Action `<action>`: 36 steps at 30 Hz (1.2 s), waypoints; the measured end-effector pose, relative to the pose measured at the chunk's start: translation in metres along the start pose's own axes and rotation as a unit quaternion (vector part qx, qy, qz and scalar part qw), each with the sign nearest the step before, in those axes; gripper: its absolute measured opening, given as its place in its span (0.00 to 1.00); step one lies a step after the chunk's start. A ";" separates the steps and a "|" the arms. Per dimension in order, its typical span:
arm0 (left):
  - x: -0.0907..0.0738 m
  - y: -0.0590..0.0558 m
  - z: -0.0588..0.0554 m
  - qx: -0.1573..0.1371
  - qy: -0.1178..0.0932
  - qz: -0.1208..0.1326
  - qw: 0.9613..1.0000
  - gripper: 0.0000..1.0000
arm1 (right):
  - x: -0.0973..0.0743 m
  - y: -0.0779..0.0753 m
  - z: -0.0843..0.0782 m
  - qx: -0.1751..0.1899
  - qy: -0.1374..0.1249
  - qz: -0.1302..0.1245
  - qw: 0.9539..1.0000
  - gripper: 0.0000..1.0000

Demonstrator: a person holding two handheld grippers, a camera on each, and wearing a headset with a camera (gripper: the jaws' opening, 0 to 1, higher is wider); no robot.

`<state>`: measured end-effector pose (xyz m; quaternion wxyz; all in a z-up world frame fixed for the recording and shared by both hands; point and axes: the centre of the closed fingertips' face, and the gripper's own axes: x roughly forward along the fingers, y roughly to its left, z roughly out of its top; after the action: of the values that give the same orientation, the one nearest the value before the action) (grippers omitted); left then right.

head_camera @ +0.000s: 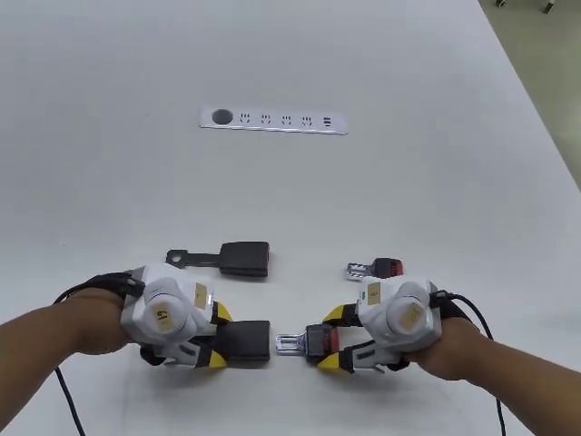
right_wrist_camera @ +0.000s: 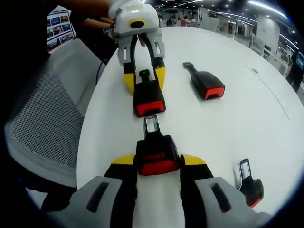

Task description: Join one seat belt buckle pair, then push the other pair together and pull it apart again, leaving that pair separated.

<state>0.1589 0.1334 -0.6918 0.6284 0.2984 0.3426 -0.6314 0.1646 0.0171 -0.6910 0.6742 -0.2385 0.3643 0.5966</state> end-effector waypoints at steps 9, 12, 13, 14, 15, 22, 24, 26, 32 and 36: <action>0.000 0.000 0.000 0.002 0.007 -0.002 1.000 0.32 | 0.011 0.002 0.013 0.000 -0.015 -0.001 1.000 0.34; 0.000 0.001 -0.001 0.001 0.005 -0.001 1.000 0.32 | 0.015 0.003 0.018 0.002 -0.018 -0.002 1.000 0.34; 0.000 0.000 0.000 -0.001 0.004 -0.001 1.000 0.32 | 0.017 0.004 0.020 0.001 -0.019 -0.002 1.000 0.34; 0.000 0.000 -0.001 0.002 0.006 -0.003 1.000 0.32 | 0.018 0.004 0.022 -0.004 -0.016 -0.002 1.000 0.34; 0.000 0.001 -0.001 0.002 0.005 -0.004 1.000 0.32 | 0.018 0.004 0.022 -0.002 -0.017 -0.001 1.000 0.34; 0.001 0.002 -0.001 0.008 0.008 -0.006 1.000 0.32 | 0.018 0.003 0.023 -0.002 -0.018 0.002 1.000 0.33; 0.000 0.001 -0.001 0.008 0.009 -0.006 1.000 0.31 | 0.019 0.005 0.023 -0.002 -0.017 0.000 1.000 0.33; 0.000 0.001 0.000 0.008 0.010 -0.007 1.000 0.31 | 0.019 0.006 0.023 -0.002 -0.016 -0.001 1.000 0.33; 0.000 0.001 -0.001 0.011 0.015 -0.010 1.000 0.31 | 0.021 0.007 0.024 -0.003 -0.017 0.000 1.000 0.33; 0.000 0.001 -0.001 0.012 0.015 -0.011 1.000 0.31 | 0.022 0.010 0.026 -0.002 -0.017 -0.001 1.000 0.33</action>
<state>0.1594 0.1346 -0.6923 0.6127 0.3117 0.3474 -0.6377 0.1611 0.0518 -0.6909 0.6803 -0.2299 0.3512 0.6008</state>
